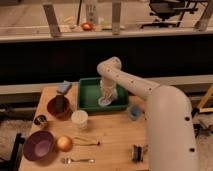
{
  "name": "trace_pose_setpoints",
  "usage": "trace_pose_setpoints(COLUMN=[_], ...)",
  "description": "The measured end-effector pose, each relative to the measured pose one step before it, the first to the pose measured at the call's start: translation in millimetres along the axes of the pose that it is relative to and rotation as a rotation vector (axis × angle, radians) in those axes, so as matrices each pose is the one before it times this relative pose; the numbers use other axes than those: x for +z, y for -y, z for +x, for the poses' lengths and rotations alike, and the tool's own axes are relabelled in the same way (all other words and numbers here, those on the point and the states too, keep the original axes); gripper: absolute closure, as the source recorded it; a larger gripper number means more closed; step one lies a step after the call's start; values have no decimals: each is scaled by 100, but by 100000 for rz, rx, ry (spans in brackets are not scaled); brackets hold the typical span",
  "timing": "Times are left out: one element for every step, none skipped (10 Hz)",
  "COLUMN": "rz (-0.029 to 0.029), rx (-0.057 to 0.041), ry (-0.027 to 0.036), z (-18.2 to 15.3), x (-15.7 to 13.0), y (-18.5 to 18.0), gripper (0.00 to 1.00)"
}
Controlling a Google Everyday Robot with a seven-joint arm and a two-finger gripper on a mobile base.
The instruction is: Wipe tray with towel
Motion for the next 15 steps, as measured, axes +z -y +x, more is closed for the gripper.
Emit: trace_pose_setpoints(rz=[957,995,1944,1595,1460,1699,613,754,219,-707,-1256,-1486,-2204,-1571,-1654], rx=[2320,1508,635,-1257,-1815,-4136,-3132,-4190,-3189,-2362,-1173,-214,1121,1245,3648], ry=[-1902,-1615,-1270,303,999,2615,1754,2522,1987,1775,889,554,-151,-281,-1919], z=[1170,898,402,-756,-1090,-1739,-1062,-1537,-1201,-940,-266,172,726,536,1264], x=[-335,-315,-148,89,33,115,115,-14,6,63,117,31,-62,-12,-241], y=[805,842,1075,1141,1254,1293,328,5,-409,-860,-783,-1163,-1769,-1151,-1374], gripper=[100,100,100,100,100,100,100,100,100,100,100,100,100,100,100])
